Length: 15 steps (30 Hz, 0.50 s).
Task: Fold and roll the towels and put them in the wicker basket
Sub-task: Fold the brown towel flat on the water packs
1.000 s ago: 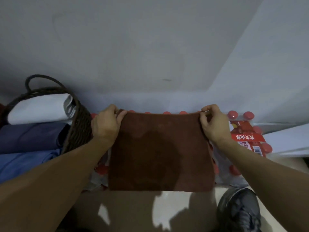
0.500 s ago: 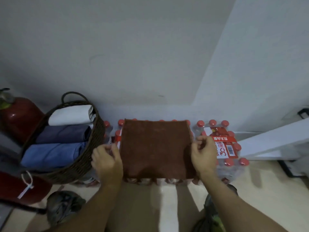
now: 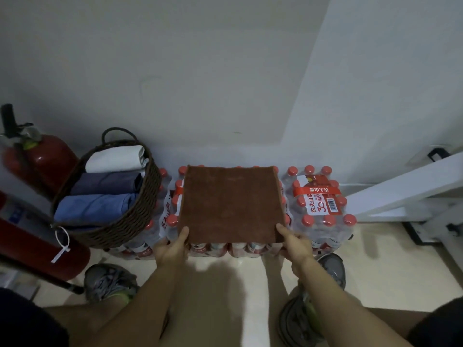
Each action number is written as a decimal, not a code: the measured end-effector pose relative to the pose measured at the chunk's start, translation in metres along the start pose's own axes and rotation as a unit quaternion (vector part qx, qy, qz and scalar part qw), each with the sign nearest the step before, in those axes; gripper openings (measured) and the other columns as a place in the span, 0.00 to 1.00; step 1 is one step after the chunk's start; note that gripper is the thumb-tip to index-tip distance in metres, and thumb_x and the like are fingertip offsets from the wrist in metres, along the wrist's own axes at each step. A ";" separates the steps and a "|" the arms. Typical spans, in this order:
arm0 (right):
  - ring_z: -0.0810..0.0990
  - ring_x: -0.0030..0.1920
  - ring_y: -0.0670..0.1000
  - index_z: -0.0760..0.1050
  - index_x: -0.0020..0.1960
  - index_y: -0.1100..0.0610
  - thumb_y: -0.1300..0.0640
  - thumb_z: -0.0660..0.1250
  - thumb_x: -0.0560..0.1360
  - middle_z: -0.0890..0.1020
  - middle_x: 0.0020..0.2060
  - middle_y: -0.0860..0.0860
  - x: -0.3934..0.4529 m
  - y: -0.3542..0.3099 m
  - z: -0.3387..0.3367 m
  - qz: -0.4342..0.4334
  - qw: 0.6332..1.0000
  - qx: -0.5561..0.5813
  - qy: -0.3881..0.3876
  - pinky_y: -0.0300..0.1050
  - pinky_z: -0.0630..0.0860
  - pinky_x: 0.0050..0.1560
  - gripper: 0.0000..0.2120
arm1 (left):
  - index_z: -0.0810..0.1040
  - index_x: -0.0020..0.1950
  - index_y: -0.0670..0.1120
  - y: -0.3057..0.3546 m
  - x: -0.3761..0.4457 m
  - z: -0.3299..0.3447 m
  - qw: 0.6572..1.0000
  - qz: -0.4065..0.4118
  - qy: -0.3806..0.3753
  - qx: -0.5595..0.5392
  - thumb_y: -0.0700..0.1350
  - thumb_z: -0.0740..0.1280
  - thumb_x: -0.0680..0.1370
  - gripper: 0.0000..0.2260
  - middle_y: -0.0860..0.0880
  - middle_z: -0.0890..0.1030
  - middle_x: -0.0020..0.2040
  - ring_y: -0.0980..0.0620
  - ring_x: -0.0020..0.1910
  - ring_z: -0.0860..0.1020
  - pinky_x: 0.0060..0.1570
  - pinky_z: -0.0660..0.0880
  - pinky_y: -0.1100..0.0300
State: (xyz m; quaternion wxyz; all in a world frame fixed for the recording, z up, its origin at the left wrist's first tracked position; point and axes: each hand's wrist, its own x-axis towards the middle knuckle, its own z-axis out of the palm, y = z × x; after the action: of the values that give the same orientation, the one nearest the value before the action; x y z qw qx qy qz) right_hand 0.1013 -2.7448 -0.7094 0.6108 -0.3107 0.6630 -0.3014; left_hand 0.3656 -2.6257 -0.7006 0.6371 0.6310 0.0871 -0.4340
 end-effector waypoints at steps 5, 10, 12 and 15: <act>0.70 0.33 0.52 0.80 0.57 0.66 0.50 0.76 0.70 0.84 0.50 0.65 0.006 -0.005 -0.001 0.103 0.993 0.053 -0.036 0.44 0.69 0.34 0.23 | 0.76 0.58 0.34 0.010 0.018 0.007 0.984 -0.049 0.024 0.170 0.50 0.75 0.72 0.24 0.38 0.81 0.42 0.44 0.38 0.80 0.43 0.79 0.54; 0.80 0.43 0.52 0.80 0.53 0.58 0.52 0.76 0.70 0.85 0.47 0.53 0.004 -0.006 0.004 0.076 0.997 0.010 -0.028 0.44 0.74 0.36 0.16 | 0.77 0.40 0.41 0.015 0.020 -0.004 0.967 -0.010 0.036 0.251 0.47 0.73 0.75 0.10 0.45 0.77 0.31 0.50 0.28 0.74 0.27 0.70 0.61; 0.81 0.42 0.53 0.80 0.53 0.59 0.54 0.74 0.71 0.85 0.47 0.55 0.003 -0.007 0.004 0.052 0.998 0.012 -0.022 0.44 0.75 0.36 0.14 | 0.76 0.38 0.43 0.017 0.021 -0.014 0.971 -0.025 0.013 0.239 0.44 0.71 0.76 0.09 0.46 0.73 0.25 0.52 0.23 0.70 0.25 0.68 0.61; 0.83 0.42 0.54 0.80 0.53 0.61 0.56 0.72 0.72 0.86 0.46 0.57 -0.001 -0.007 0.006 0.045 0.998 0.027 -0.033 0.44 0.77 0.37 0.12 | 0.79 0.45 0.41 0.022 0.016 -0.021 0.972 -0.032 -0.053 0.226 0.47 0.70 0.76 0.08 0.45 0.75 0.28 0.50 0.27 0.72 0.32 0.69 0.57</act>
State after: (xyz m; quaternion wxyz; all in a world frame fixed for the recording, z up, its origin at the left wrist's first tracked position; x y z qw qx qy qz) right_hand 0.1072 -2.7486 -0.7037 0.6540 -0.2734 0.6471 -0.2809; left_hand 0.3988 -2.6182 -0.6987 0.4670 0.7317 -0.0272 -0.4957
